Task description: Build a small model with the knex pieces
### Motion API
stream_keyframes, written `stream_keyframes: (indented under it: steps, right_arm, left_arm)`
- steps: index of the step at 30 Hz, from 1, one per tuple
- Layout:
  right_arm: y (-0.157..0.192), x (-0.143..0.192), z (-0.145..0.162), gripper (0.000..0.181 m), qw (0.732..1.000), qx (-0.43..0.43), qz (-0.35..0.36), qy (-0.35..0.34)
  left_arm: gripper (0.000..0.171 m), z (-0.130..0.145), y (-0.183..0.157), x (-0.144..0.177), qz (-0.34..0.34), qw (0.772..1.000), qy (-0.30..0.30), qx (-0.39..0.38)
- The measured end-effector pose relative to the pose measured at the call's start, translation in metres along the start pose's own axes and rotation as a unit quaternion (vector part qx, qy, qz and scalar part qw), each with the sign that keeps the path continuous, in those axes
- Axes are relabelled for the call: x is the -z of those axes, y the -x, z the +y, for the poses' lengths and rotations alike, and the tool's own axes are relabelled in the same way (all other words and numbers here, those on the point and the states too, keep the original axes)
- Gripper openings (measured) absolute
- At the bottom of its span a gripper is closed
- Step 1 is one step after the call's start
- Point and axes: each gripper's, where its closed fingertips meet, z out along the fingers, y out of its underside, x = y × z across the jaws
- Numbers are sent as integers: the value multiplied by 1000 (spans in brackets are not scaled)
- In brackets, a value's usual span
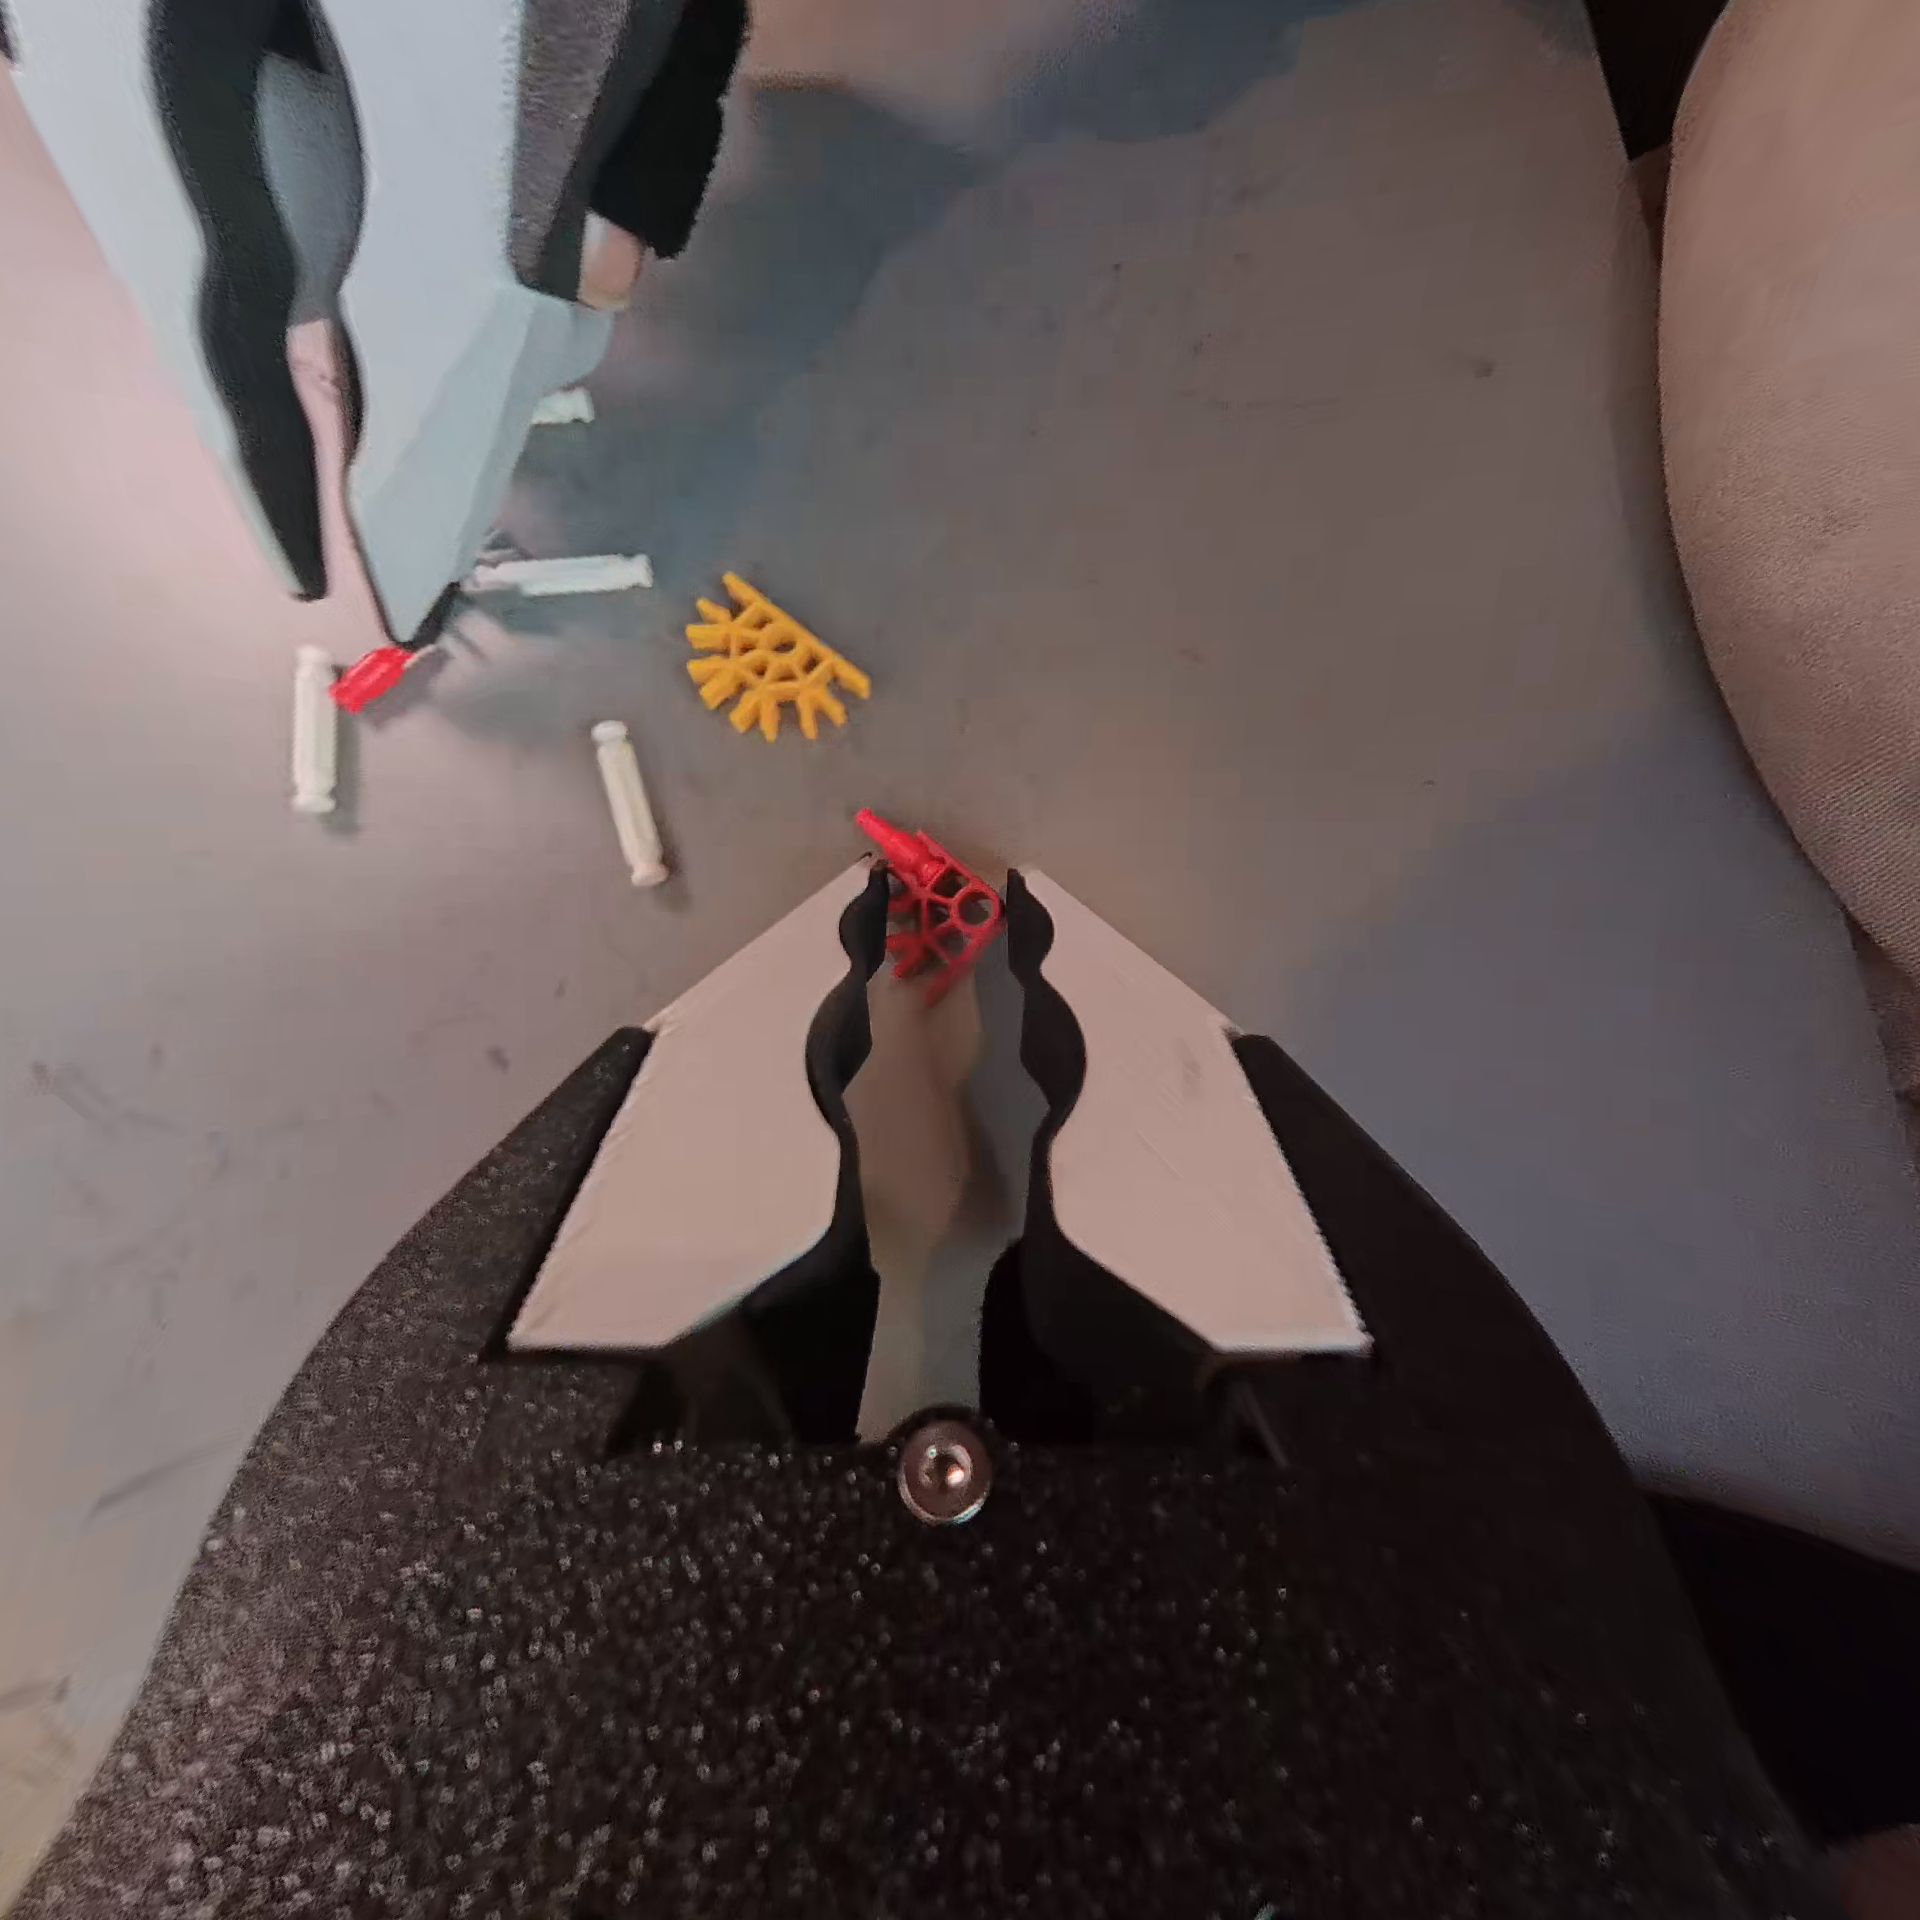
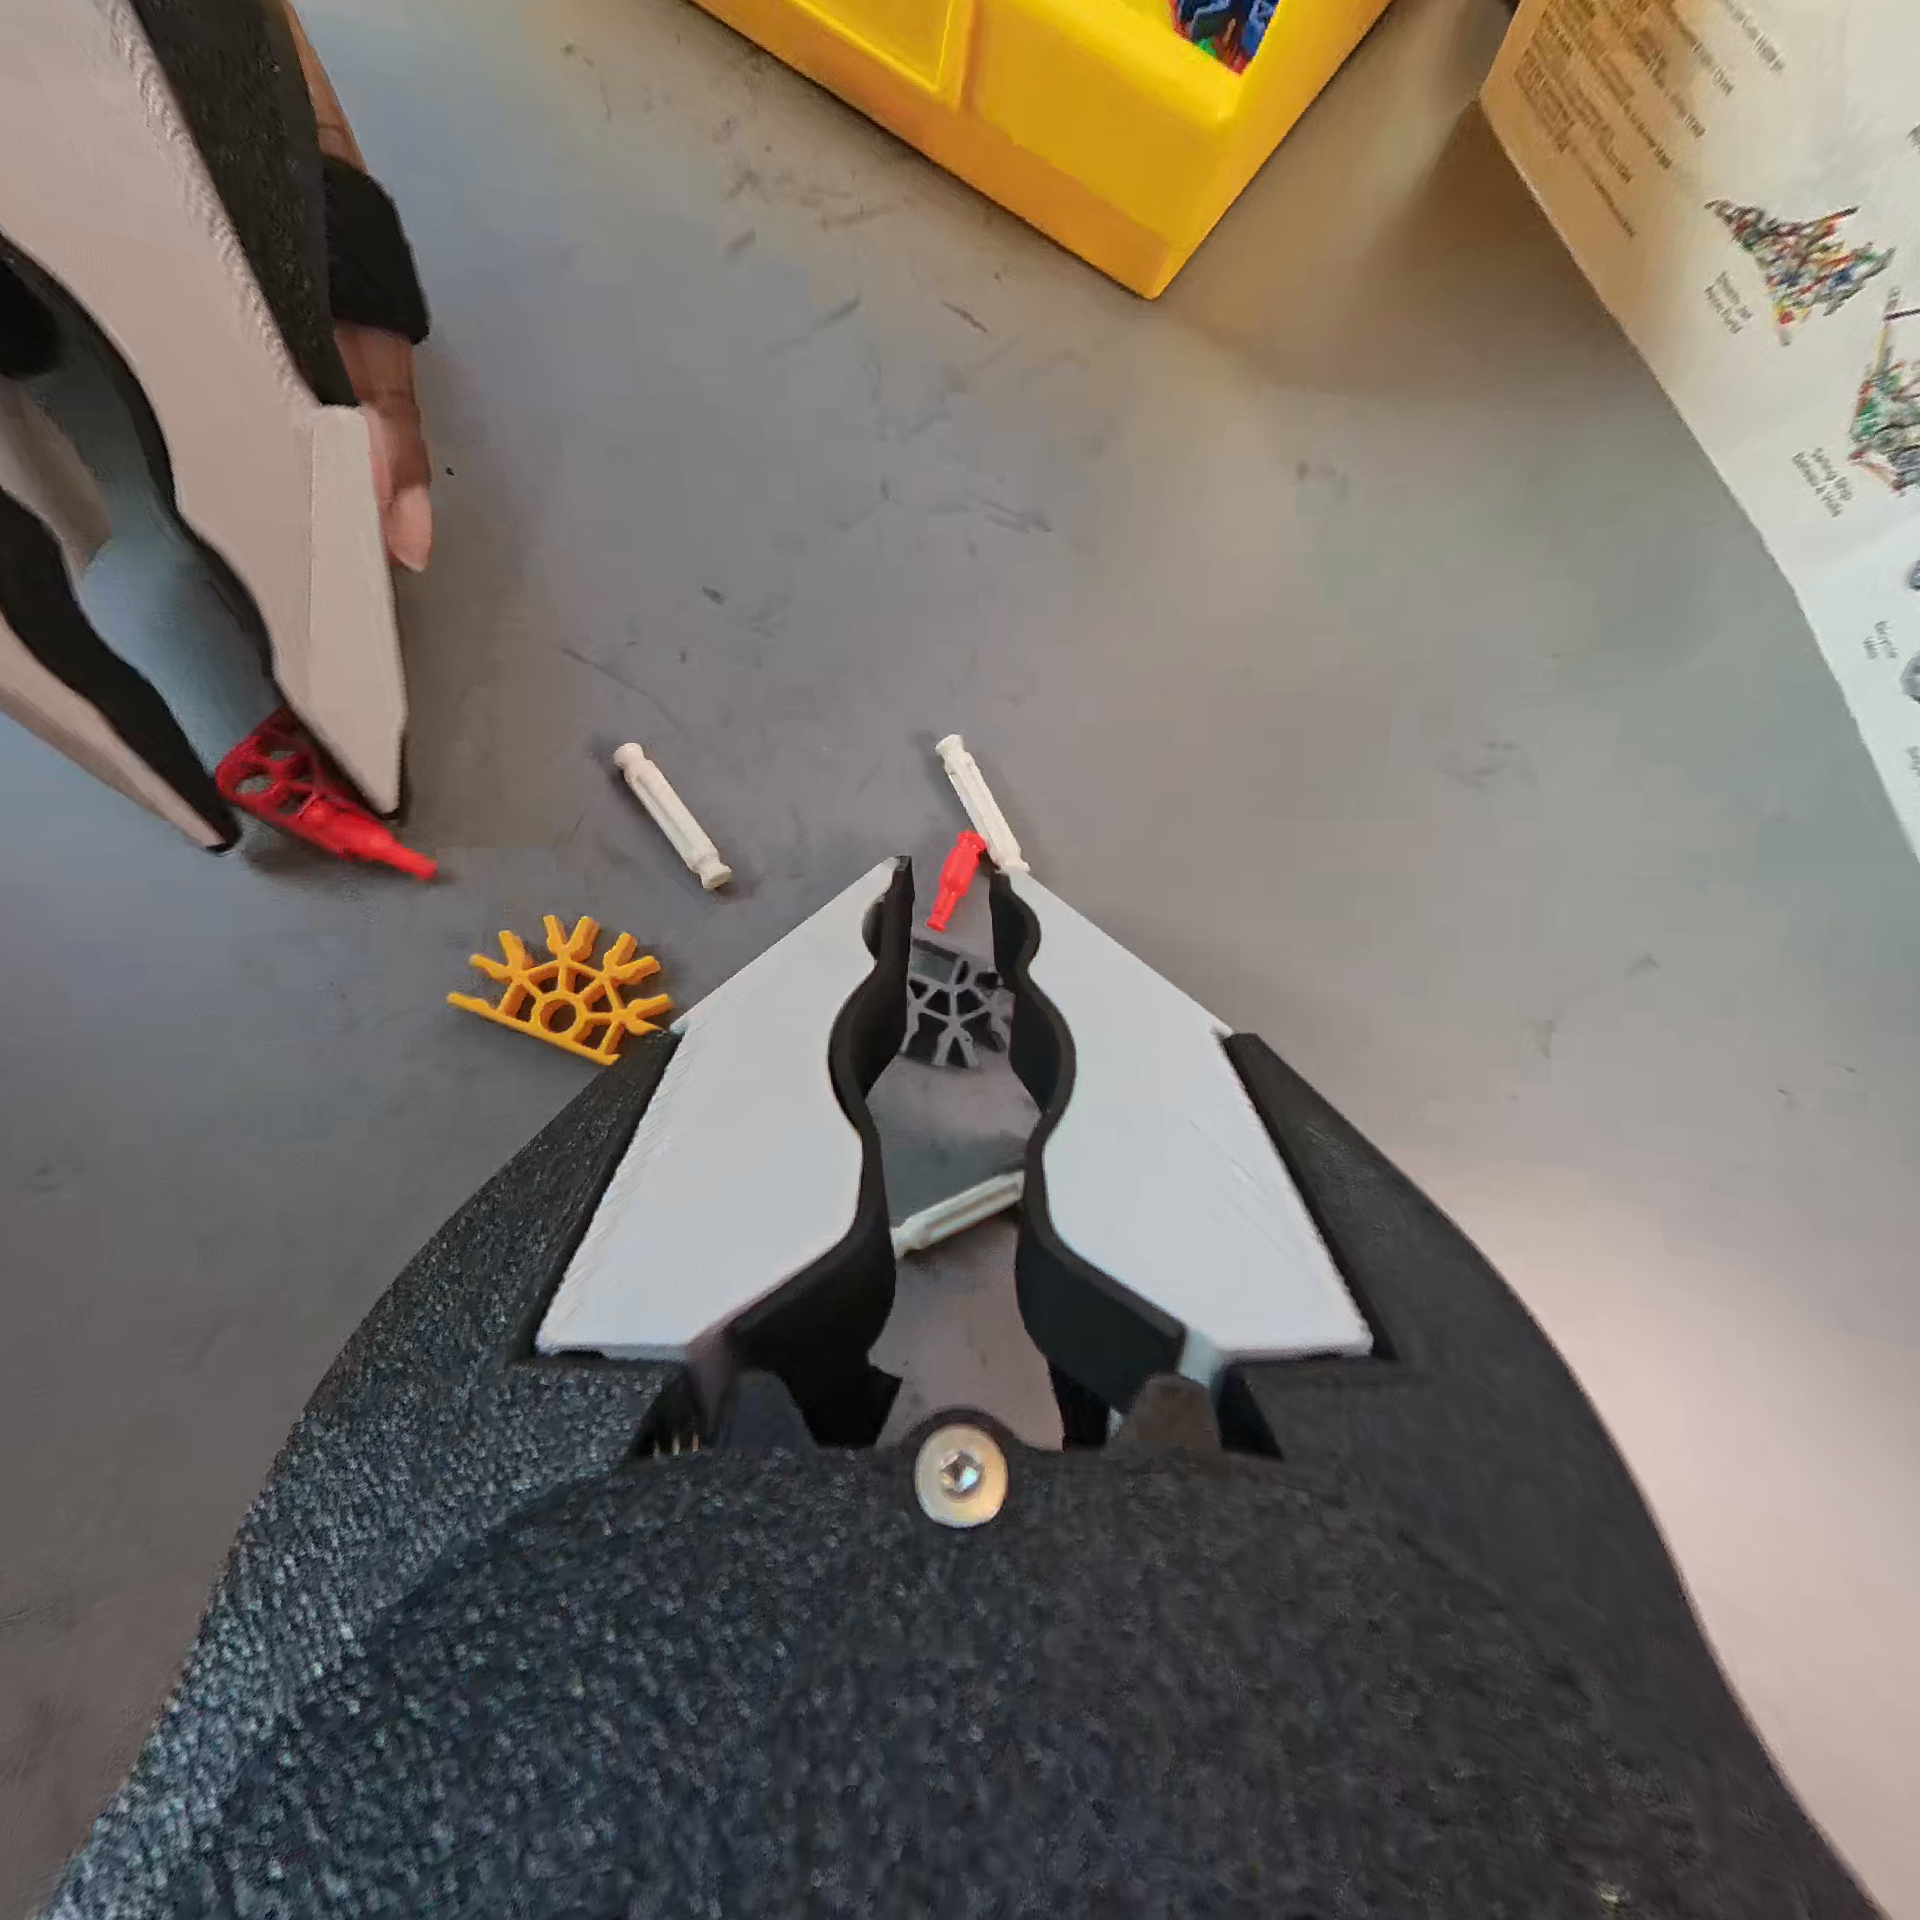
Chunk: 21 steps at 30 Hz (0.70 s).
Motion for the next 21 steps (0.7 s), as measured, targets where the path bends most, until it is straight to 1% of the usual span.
stream_keyframes:
  steps: [1,3,6,11,14,18,21]
  right_arm:
    - [4,-3,1,11,1000,-6,-15,19]
    - [0,-7,3,5,999,-11,-8,51]
    - [1,-11,8,6,995,4,-13,95]
    - [2,-13,8,5,993,-12,-38,115]
    - [3,-13,7,3,993,2,-46,110]
    - [5,-10,2,3,995,19,-47,88]
    - [13,2,-9,3,995,37,-71,55]
  left_arm:
    - [23,3,6,3,-7,1000,-4,7]
    - [24,7,16,9,-24,999,-10,19]
    - [24,5,33,15,-57,997,-35,33]
    - [22,-19,58,34,-120,984,-122,56]
    - [23,-35,59,41,-130,977,-158,65]
    - [36,-38,50,28,-128,981,-136,46]
    - [40,-38,40,12,-111,986,-115,53]
